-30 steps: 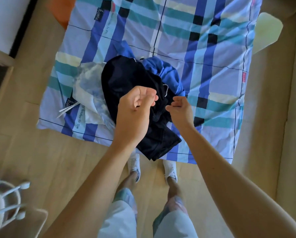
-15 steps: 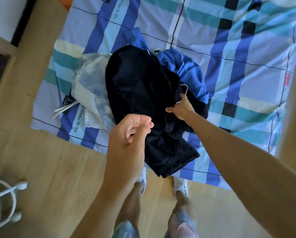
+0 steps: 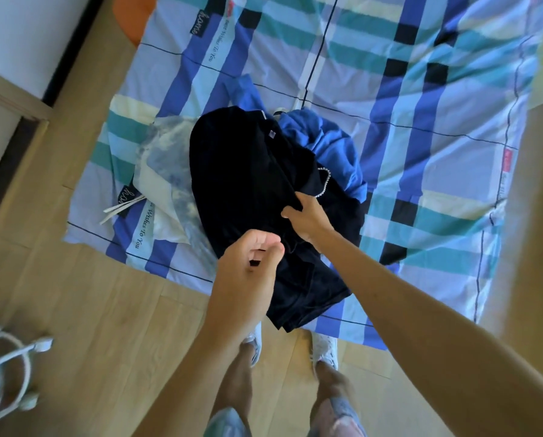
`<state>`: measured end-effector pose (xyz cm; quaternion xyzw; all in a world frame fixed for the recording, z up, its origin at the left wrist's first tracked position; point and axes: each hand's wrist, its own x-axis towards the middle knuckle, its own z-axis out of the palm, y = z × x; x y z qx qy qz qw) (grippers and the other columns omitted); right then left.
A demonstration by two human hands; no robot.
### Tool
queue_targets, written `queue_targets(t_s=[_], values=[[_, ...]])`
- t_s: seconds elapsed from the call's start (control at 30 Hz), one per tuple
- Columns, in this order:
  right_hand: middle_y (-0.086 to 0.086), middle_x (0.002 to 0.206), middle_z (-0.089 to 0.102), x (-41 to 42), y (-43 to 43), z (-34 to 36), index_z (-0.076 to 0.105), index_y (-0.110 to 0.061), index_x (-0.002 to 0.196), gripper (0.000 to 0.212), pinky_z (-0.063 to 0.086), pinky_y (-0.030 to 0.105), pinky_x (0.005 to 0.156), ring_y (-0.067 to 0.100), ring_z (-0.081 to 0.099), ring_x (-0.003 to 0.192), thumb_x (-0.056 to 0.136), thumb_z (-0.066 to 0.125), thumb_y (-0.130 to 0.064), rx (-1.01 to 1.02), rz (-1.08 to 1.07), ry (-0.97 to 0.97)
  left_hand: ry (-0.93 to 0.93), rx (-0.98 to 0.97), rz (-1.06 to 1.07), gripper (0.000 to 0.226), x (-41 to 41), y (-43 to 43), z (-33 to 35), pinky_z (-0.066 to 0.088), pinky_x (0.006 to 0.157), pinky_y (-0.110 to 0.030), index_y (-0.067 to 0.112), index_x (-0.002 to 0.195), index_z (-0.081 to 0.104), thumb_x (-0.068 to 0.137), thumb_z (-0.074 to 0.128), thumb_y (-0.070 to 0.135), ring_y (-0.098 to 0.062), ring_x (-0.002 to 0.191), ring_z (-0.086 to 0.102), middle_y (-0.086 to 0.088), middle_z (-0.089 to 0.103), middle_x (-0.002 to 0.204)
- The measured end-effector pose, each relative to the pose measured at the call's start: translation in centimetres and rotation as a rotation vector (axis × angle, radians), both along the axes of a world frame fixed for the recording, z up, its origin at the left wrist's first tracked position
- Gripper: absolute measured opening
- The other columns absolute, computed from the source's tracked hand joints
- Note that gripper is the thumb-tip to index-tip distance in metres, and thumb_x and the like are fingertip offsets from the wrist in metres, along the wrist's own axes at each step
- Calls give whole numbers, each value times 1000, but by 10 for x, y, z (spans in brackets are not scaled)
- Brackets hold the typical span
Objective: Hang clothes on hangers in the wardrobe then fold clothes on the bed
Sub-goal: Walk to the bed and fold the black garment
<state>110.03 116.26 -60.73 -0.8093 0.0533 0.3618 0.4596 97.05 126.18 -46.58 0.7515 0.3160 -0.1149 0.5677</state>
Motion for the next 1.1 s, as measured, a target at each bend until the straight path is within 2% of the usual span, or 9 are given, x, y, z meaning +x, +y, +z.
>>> queue_targets(t_s=[0.07, 0.23, 0.33, 0.5, 0.63, 0.7, 0.83, 0.97, 1.1], values=[[-4, 81, 72, -7, -7, 51, 67, -19, 92, 9, 56, 33, 73, 15, 68, 76, 89, 60, -14, 200, -65, 19, 22, 112, -51, 28, 0, -8, 7, 46, 91, -20, 27, 120, 60, 93, 64, 30, -4, 115, 56, 14, 60, 122], [9, 97, 73, -7, -27, 190, 67, -9, 108, 21, 58, 39, 87, 23, 71, 93, 88, 66, -11, 535, -117, -6, -135, 322, -179, 89, 19, -23, 62, 42, 109, -36, 21, 150, 29, 78, 79, 37, -16, 133, 43, 1, 38, 145], [14, 100, 71, 5, -38, 272, 65, -7, 110, 26, 57, 40, 89, 27, 70, 95, 85, 70, -16, 638, -140, -52, -353, 388, -180, 73, 37, -31, 117, 45, 104, -26, 20, 145, 40, 82, 76, 29, -9, 123, 54, 7, 55, 134], [9, 96, 69, 23, -61, 401, 63, -8, 107, 22, 55, 31, 81, 20, 68, 92, 88, 68, -18, 798, -132, -113, -622, 330, -100, 18, 75, -33, 227, 45, 69, -13, 20, 106, 61, 93, 58, 7, -2, 81, 64, 16, 64, 85], [9, 107, 68, 25, -78, 499, 56, 4, 122, 43, 49, 35, 91, 19, 66, 100, 87, 66, -19, 808, -80, -248, -730, 227, -136, 20, 103, -31, 322, 42, 62, -16, 27, 85, 58, 95, 52, 12, 2, 66, 56, 14, 62, 74], [6, 102, 69, 26, -84, 539, 60, -1, 116, 37, 49, 33, 89, 17, 66, 97, 86, 68, -19, 781, -80, -323, -782, 163, -162, 21, 112, -30, 366, 44, 66, -23, 29, 80, 60, 94, 50, 18, 2, 65, 55, 16, 61, 71], [0, 91, 70, 27, -93, 600, 57, -5, 114, 27, 53, 30, 81, 10, 69, 86, 91, 68, -15, 760, -131, -456, -886, 121, -151, 18, 130, -27, 445, 48, 85, -25, 19, 96, 70, 97, 52, 18, 0, 83, 61, 8, 68, 90], [10, 97, 67, 32, -103, 647, 44, -14, 123, 44, 53, 34, 73, 18, 67, 82, 88, 68, -4, 740, -193, -470, -957, 176, -218, 20, 142, -29, 518, 42, 73, -22, 6, 86, 66, 97, 52, 16, -3, 72, 54, 5, 59, 77], [18, 92, 63, 36, -115, 685, 51, -18, 125, 47, 49, 34, 65, 26, 61, 78, 85, 61, 4, 523, -38, -547, -990, 301, -288, 27, 150, -35, 567, 31, 59, -23, -10, 82, 56, 99, 52, 10, -12, 66, 43, -9, 46, 72]])
